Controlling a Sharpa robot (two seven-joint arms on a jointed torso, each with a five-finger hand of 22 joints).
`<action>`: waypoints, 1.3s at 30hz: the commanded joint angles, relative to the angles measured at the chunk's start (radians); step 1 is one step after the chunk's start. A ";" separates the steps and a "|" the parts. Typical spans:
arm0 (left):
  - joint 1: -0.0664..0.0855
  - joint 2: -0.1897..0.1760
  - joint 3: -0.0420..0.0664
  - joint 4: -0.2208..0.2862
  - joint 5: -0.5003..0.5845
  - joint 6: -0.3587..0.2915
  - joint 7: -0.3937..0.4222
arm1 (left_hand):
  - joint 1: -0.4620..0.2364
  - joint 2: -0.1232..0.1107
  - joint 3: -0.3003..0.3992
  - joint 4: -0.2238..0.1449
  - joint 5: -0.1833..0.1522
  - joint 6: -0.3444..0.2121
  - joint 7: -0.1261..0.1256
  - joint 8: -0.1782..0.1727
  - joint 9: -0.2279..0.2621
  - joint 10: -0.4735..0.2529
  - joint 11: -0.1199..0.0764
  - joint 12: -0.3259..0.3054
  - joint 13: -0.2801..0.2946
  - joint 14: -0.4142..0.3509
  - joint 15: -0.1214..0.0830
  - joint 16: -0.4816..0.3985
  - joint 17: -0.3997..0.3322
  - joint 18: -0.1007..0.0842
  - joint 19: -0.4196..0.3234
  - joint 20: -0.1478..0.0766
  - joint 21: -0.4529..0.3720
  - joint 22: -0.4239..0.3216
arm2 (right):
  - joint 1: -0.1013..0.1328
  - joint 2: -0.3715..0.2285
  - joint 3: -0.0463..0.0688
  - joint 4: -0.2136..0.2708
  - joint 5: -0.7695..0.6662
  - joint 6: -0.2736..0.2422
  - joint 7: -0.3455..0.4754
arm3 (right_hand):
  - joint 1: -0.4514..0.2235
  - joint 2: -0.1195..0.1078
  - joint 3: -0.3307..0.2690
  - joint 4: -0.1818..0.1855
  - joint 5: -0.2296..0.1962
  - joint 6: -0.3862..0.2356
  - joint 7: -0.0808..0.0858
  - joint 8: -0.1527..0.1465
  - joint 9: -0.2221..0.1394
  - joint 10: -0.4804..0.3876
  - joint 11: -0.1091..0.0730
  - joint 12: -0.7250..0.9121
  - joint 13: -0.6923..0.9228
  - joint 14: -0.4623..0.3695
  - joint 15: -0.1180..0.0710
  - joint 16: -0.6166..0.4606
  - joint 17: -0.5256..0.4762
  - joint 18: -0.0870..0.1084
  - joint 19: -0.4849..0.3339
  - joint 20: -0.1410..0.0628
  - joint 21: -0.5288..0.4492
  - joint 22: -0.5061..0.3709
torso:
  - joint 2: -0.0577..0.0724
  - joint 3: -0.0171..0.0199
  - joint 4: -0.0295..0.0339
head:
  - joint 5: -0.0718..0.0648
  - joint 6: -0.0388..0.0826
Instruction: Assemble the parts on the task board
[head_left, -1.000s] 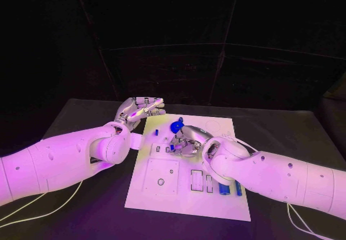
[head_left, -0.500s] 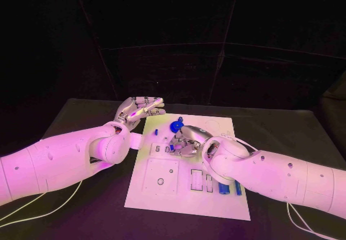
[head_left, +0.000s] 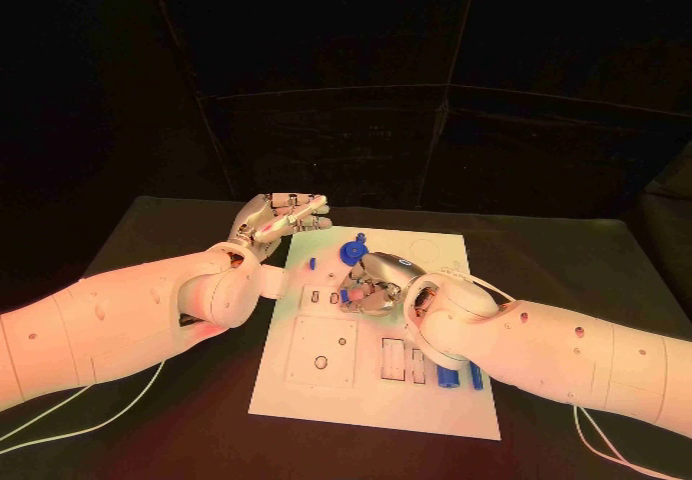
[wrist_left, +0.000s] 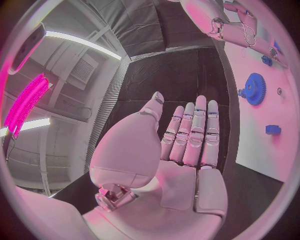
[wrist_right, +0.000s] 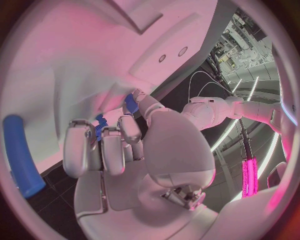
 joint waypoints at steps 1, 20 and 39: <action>0.002 0.000 0.001 0.000 -0.001 0.012 0.005 | -0.003 0.009 -0.001 -0.006 0.002 0.004 0.001 -0.004 0.000 0.006 -0.001 -0.007 -0.001 0.004 0.002 -0.006 0.001 0.007 0.008 -0.001 -0.006 -0.001 | -0.002 0.001 -0.003 -0.001 -0.011 0.004 -0.024 | -0.011 -0.002 -0.008 0.002 -0.001 -0.007 0.000 -0.007 0.000 -0.002 0.006 -0.002 -0.001 0.066 0.006 -0.004 0.053 -0.006 0.000 0.004 -0.004 -0.002 | 0.000 0.0001 0.0000 | -0.001 -0.001; 0.002 -0.001 0.001 -0.009 -0.001 0.013 0.002 | -0.003 0.009 -0.001 -0.006 0.002 0.004 0.001 -0.004 0.000 0.006 -0.001 -0.007 -0.001 0.004 0.002 -0.006 0.001 0.007 0.008 -0.001 -0.006 -0.001 | -0.002 0.002 -0.003 0.003 -0.017 -0.049 -0.031 | -0.039 -0.031 -0.077 0.019 -0.016 -0.080 0.012 -0.023 -0.002 -0.031 0.018 -0.042 -0.037 0.065 0.016 -0.008 0.048 -0.005 -0.004 0.013 -0.009 -0.010 | 0.000 0.0009 -0.0001 | -0.003 -0.003; 0.002 0.000 0.001 -0.012 -0.034 0.069 -0.033 | -0.004 0.028 -0.003 -0.024 0.003 0.053 -0.021 0.000 0.002 0.092 -0.031 0.012 0.007 0.118 -0.036 0.034 0.037 0.009 0.103 -0.035 0.036 0.010 | 0.014 -0.132 0.001 0.184 -0.016 -0.239 0.147 | 0.008 -0.022 -0.192 0.050 0.008 -0.107 0.017 -0.005 0.005 -0.035 0.024 -0.029 -0.038 0.064 0.022 -0.009 0.049 -0.007 0.001 0.021 -0.003 0.002 | -0.004 0.0021 -0.0012 | -0.001 0.007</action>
